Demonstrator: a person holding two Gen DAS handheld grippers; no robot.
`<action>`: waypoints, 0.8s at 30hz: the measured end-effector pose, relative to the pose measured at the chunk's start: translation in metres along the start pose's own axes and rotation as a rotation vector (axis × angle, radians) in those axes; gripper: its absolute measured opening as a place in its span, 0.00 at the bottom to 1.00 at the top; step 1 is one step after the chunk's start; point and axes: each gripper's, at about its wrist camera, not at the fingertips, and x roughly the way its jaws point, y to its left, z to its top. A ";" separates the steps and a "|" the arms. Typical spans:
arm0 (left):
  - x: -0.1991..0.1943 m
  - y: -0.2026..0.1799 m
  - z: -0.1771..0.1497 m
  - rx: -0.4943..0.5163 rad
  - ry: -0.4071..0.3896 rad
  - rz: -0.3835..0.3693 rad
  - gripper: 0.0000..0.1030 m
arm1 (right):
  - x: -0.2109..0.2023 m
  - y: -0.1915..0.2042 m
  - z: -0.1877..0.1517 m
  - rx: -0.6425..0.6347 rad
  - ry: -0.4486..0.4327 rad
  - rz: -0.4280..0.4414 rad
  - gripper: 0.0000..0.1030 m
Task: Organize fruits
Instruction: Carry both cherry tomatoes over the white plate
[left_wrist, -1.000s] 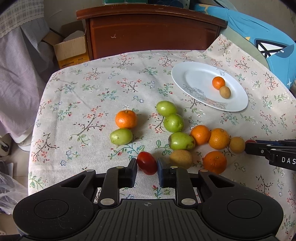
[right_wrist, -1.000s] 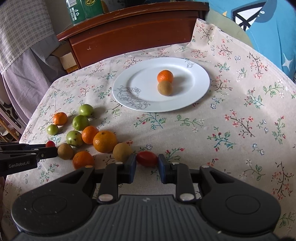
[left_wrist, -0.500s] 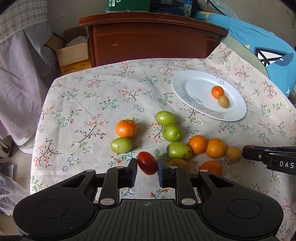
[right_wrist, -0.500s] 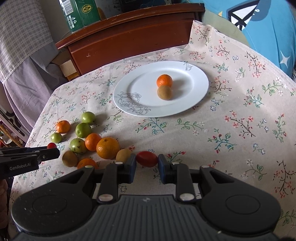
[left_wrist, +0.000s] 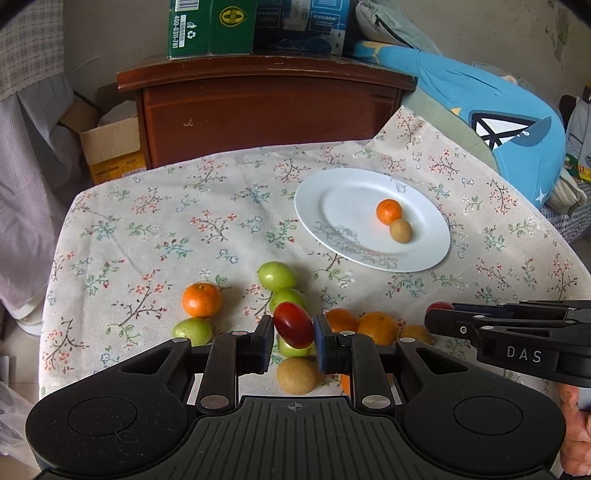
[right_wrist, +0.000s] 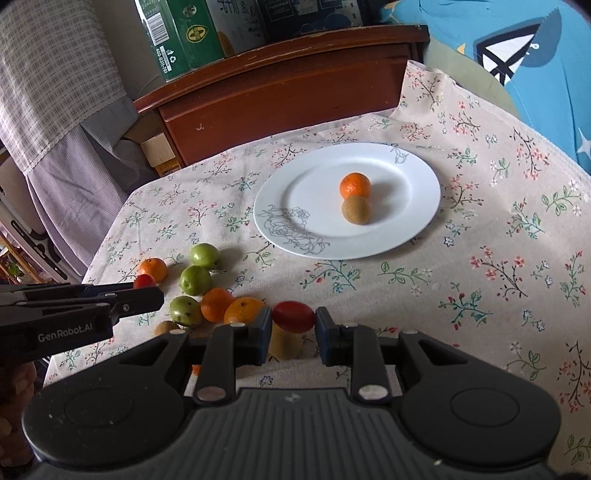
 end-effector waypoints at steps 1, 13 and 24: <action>0.000 -0.001 0.002 0.004 -0.006 -0.003 0.20 | 0.000 0.001 0.002 0.001 -0.004 0.006 0.25; 0.002 -0.012 0.039 0.049 -0.060 -0.054 0.20 | -0.007 0.002 0.031 -0.023 -0.084 0.042 0.25; 0.027 -0.016 0.069 0.084 -0.058 -0.093 0.20 | 0.005 -0.017 0.067 -0.010 -0.123 0.010 0.25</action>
